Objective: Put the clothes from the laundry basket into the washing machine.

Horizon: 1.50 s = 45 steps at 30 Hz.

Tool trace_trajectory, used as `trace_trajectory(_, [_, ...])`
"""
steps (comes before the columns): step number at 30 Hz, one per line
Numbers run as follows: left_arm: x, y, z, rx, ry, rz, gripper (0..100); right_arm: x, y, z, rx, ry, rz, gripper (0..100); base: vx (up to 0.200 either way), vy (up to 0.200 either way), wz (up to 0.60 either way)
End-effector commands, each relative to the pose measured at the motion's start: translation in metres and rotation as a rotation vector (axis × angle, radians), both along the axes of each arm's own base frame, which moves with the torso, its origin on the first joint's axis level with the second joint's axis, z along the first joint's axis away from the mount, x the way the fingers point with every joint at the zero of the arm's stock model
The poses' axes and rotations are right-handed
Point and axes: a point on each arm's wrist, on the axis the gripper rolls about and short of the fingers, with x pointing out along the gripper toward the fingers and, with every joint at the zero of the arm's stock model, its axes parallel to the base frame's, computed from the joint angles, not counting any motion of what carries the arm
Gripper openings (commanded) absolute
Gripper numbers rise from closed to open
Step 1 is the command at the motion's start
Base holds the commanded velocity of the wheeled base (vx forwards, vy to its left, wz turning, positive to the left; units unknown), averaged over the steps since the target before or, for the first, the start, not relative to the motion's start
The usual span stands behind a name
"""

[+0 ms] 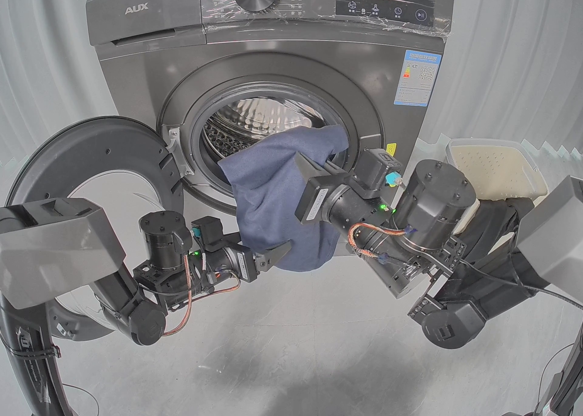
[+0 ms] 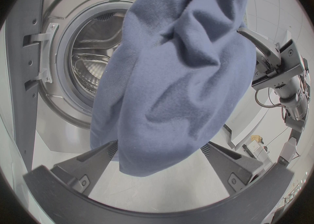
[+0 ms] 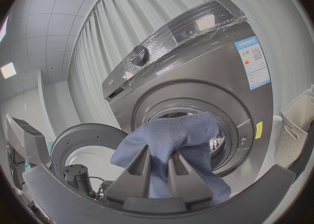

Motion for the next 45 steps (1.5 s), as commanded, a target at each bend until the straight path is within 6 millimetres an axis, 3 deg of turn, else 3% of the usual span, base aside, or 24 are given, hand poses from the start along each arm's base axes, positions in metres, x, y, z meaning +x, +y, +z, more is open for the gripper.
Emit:
trace_trajectory(1, [-0.006, -0.004, 0.001, -0.006, -0.011, -0.019, 100, 0.001, 0.0, -0.001, 0.002, 0.0, -0.003, 0, 0.0, 0.0, 0.0])
trace_trajectory(5, [-0.01, -0.009, 0.0, -0.012, -0.022, -0.036, 100, 0.001, 0.001, -0.002, 0.002, 0.0, -0.004, 0, 0.0, 0.0, 0.0])
trace_trajectory(6, [-0.009, -0.01, 0.0, -0.014, -0.027, -0.036, 0, 0.001, 0.001, -0.002, 0.002, 0.0, -0.001, 0, 0.0, 0.0, 0.0])
trace_trajectory(12, [-0.01, -0.01, -0.001, -0.028, -0.045, -0.035, 0, 0.002, 0.001, -0.003, 0.0, 0.002, -0.004, 0, 0.0, 0.0, 0.0])
trace_trajectory(17, [-0.025, -0.009, -0.001, -0.041, -0.078, -0.049, 0, 0.002, 0.002, -0.005, 0.0, 0.004, -0.004, 0, 0.0, 0.0, 0.0])
trace_trajectory(29, [-0.1, 0.008, 0.034, -0.044, -0.079, -0.131, 0, 0.004, 0.004, -0.033, -0.05, 0.048, 0.013, 0, 0.0, 0.0, 0.0])
trace_trajectory(30, [-0.108, 0.009, 0.038, -0.05, -0.082, -0.143, 0, 0.002, 0.003, -0.038, -0.065, 0.062, 0.016, 100, 0.0, 0.0, 0.0])
trace_trajectory(32, [-0.111, 0.01, 0.041, -0.064, -0.082, -0.145, 0, 0.0, 0.003, -0.042, -0.076, 0.072, 0.021, 100, 0.0, 0.0, 0.0])
trace_trajectory(45, [-0.081, 0.008, 0.066, -0.132, -0.199, -0.006, 0, -0.005, -0.01, -0.059, -0.133, 0.134, 0.006, 100, 0.0, 0.0, 0.0])
